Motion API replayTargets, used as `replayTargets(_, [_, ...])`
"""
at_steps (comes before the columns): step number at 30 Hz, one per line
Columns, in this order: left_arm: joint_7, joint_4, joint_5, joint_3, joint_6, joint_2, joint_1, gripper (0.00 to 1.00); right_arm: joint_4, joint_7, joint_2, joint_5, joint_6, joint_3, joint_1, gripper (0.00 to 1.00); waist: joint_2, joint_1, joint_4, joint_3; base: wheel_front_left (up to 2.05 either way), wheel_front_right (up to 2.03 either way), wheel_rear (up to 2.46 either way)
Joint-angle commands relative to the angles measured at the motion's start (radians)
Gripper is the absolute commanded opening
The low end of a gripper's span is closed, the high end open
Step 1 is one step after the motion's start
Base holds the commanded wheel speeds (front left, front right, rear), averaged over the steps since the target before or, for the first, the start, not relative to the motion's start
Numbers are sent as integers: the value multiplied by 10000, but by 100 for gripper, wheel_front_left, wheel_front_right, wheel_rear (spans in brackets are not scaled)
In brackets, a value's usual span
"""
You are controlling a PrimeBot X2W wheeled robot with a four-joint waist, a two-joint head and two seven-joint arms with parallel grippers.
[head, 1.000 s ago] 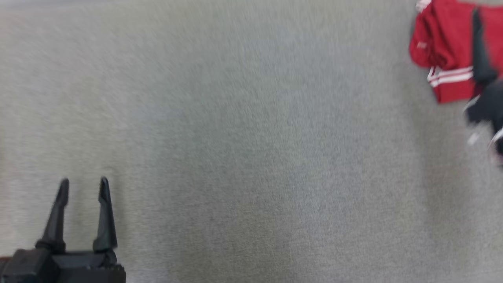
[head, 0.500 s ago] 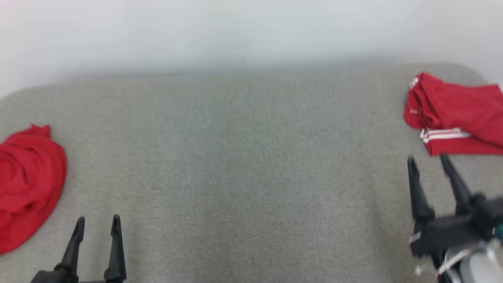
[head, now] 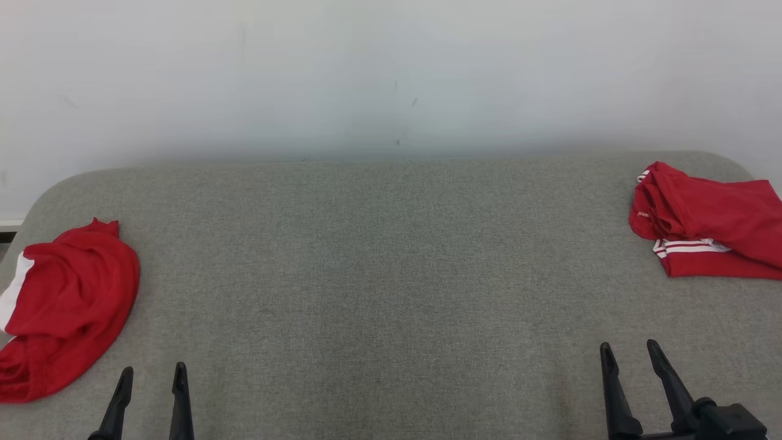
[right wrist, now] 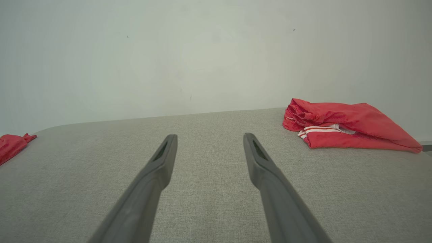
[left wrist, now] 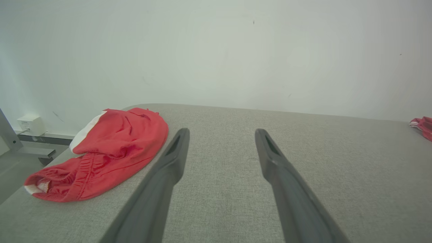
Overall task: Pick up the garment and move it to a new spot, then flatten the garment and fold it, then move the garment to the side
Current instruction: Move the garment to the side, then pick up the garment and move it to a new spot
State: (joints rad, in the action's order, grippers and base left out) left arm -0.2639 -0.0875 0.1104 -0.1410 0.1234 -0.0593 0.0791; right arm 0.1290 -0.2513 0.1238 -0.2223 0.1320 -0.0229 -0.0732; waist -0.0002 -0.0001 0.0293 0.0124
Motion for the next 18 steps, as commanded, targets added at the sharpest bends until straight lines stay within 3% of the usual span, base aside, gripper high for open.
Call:
replayTargets(1, [-4, -58, -8, -9, 4, 16, 112, 100, 81, -56, -75, 97, -22, -60, -84, 100, 2, 1, -30, 53, 0, 0, 0])
replayTargets(18, [-4, -323, -91, 115, 60, -53, -88, 100, 618, -144, -162, 190, -22, -282, 262, 100, 2, 1, -69, 105, 0, 0, 0])
